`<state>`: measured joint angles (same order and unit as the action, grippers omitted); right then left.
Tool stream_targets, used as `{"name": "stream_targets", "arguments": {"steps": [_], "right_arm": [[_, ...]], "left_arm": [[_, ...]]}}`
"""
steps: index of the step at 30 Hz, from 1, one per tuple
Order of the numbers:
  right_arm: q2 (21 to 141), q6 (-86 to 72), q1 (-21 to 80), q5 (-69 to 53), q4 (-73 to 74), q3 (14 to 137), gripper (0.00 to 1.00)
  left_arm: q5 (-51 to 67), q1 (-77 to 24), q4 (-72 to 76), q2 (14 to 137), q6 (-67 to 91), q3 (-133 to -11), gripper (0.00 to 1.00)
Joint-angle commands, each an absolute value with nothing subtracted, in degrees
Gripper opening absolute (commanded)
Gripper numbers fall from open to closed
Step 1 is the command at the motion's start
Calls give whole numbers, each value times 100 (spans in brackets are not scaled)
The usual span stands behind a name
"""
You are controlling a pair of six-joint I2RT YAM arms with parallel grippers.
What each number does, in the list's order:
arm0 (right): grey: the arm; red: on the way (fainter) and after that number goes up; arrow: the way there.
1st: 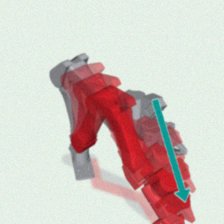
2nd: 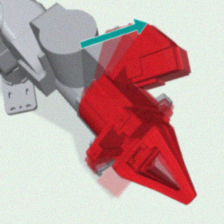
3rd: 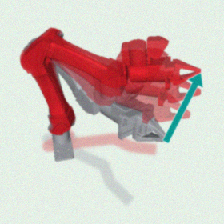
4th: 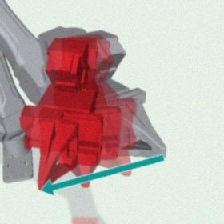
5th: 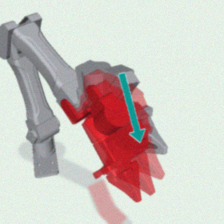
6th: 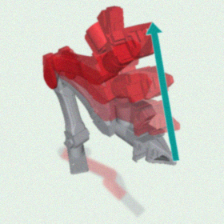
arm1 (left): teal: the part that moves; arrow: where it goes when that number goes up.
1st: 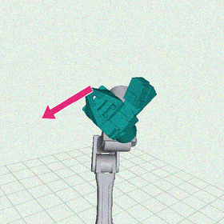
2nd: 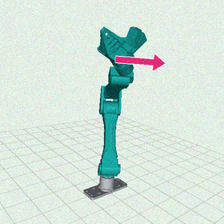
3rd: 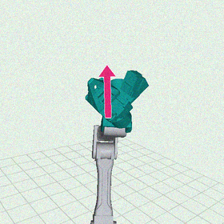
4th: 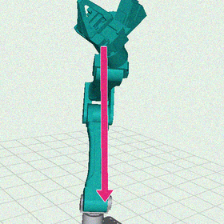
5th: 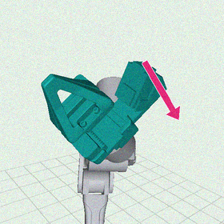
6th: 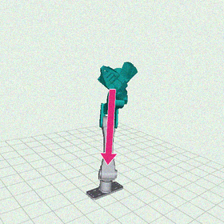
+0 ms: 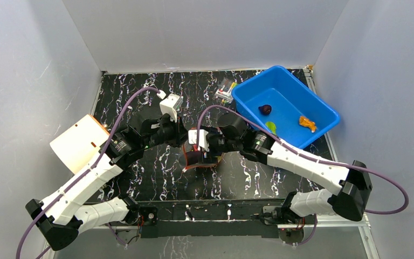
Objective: Place the food in the zip-top bag and seal the zipper
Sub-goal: Place the fake vegetable in the zipper food storage bag, then pick up the fake vegetable from the bin.
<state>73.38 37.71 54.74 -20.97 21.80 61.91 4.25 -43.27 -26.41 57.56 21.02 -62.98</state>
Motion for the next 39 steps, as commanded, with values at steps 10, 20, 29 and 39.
{"name": "stream_targets", "arguments": {"steps": [10,20,29,39], "right_arm": [[5958,1312,5484,-2904,-38,5991,57],[5713,-87,5485,224,377,6620,73],[6461,-314,5244,2021,1255,7213,75],[7098,-1420,3173,1152,1867,7533,69]], "left_arm": [[-666,-4303,-2627,5650,1881,-6325,0],[-1231,-4306,-2473,5720,1557,-6763,0],[-2326,-4307,-2630,5918,1010,-7350,0],[-2025,-4306,-2615,5846,1223,-6702,0]]}}
